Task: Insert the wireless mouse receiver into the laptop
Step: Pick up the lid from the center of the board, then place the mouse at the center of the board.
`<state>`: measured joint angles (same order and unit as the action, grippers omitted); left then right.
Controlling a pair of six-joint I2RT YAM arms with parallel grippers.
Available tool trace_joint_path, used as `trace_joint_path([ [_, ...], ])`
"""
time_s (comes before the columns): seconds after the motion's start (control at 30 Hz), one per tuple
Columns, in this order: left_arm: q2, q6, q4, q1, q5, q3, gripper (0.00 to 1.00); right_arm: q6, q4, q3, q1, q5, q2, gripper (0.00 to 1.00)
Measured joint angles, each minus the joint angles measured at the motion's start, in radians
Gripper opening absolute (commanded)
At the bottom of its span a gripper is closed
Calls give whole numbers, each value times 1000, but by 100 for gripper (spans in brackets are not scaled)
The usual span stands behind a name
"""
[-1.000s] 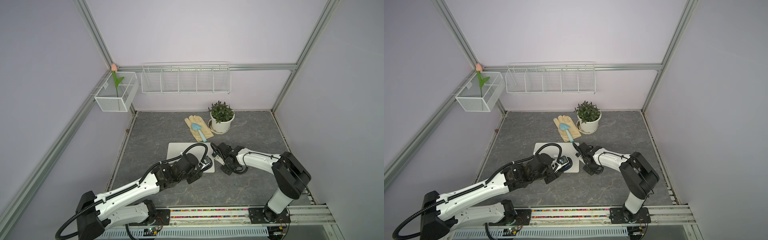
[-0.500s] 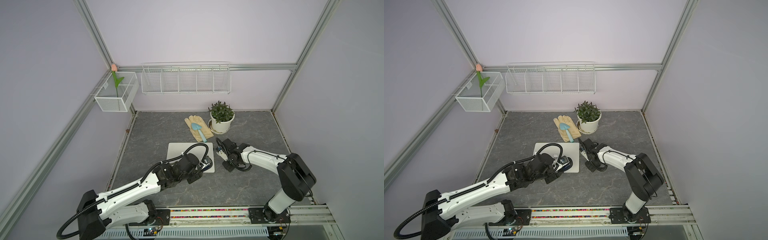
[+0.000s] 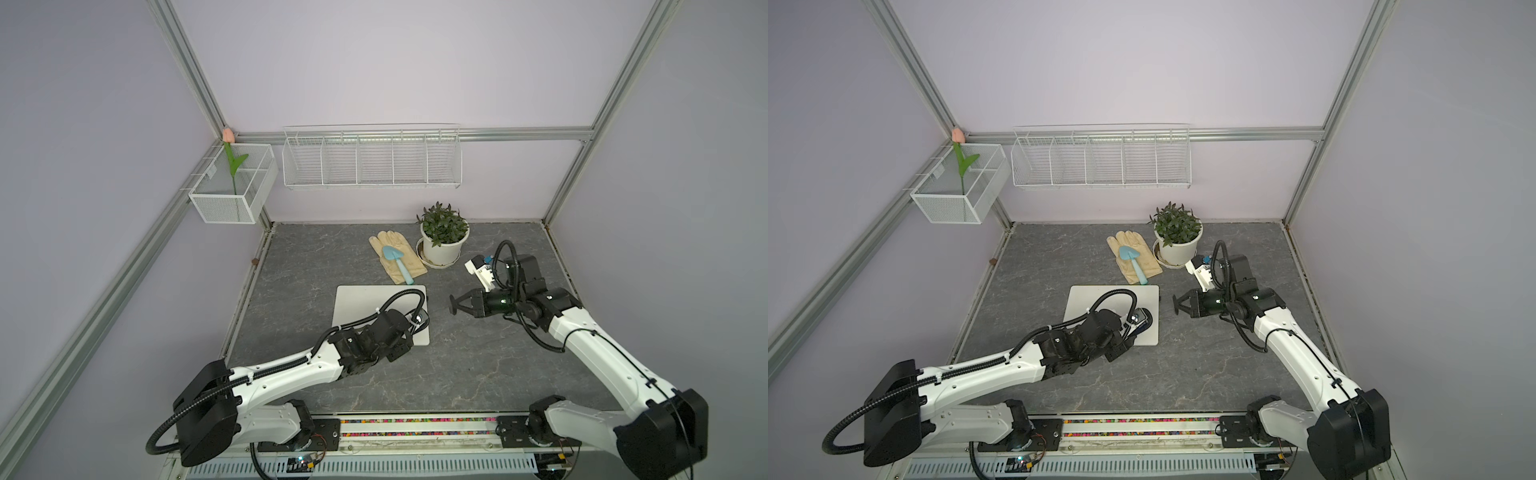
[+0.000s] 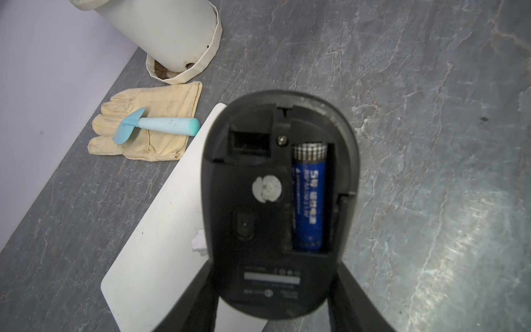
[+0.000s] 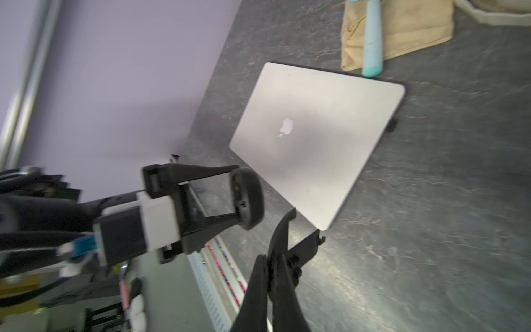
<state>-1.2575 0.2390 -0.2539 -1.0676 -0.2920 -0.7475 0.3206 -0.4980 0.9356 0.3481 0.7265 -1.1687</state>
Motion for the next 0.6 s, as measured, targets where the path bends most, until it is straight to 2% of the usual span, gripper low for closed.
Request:
trace_joint_path([
  [0.3,-65,0,92,1,-14,-3,42,291,272,-143,-15,301,48,7],
  [0.6,-94,-21,92,1,41,-38,41,365,402,-161,-15,385,-28,7],
])
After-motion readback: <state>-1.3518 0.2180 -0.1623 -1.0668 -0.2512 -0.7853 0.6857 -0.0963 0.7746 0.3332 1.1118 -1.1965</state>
